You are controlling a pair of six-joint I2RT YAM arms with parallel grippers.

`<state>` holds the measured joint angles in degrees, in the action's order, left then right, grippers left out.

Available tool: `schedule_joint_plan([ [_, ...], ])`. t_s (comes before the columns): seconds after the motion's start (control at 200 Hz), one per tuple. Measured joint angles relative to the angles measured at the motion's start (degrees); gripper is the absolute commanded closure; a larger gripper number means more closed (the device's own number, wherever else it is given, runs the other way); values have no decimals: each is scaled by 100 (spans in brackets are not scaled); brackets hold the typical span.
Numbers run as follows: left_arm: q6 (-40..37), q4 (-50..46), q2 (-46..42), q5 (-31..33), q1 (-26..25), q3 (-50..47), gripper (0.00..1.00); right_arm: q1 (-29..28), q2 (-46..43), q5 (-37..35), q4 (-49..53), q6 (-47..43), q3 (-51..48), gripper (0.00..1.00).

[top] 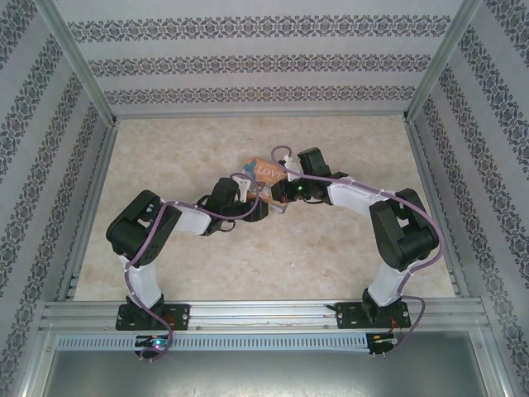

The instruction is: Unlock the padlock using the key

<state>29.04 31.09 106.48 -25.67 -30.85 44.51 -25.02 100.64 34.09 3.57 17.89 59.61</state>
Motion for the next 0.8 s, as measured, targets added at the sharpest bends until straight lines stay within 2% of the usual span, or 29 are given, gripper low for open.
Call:
schedule_joint_plan([
  [0.799,616,151,247,243,-28,205,61,-28,2,-83,-66,20,2,100],
])
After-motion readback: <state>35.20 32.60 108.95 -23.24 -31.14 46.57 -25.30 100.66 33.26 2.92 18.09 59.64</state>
